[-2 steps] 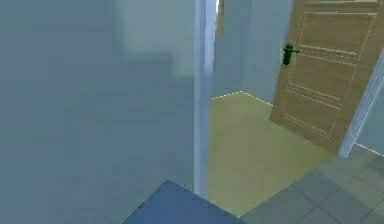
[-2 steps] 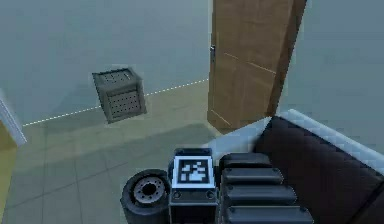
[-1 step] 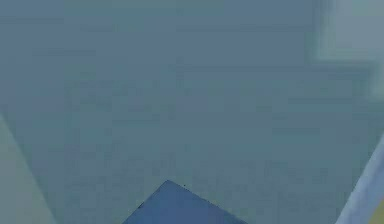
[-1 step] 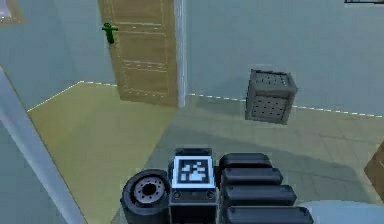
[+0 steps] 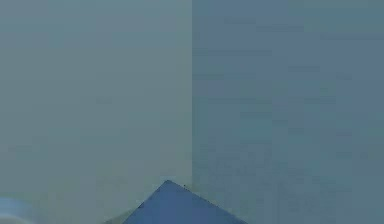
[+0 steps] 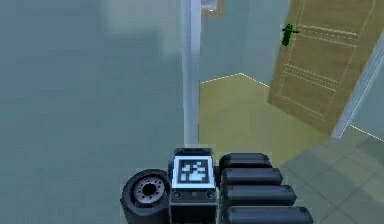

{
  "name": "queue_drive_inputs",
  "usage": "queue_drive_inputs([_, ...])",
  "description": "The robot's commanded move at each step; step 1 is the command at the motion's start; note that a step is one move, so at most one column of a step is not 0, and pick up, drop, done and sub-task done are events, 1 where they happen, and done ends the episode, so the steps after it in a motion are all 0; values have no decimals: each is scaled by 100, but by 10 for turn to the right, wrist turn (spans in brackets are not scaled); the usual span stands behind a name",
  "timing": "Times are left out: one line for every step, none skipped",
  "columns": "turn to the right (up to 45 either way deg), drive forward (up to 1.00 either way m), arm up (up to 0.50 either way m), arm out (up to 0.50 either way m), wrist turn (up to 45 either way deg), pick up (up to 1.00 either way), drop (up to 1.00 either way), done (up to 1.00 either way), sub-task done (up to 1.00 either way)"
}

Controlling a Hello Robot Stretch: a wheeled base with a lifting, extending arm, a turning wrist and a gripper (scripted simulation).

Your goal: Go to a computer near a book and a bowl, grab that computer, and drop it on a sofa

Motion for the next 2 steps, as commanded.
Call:
queue_drive_inputs([-450,0,0,0,0,0,0,0,0])
queue_drive_inputs([-30,0,0,0,0,0,0,0,0])
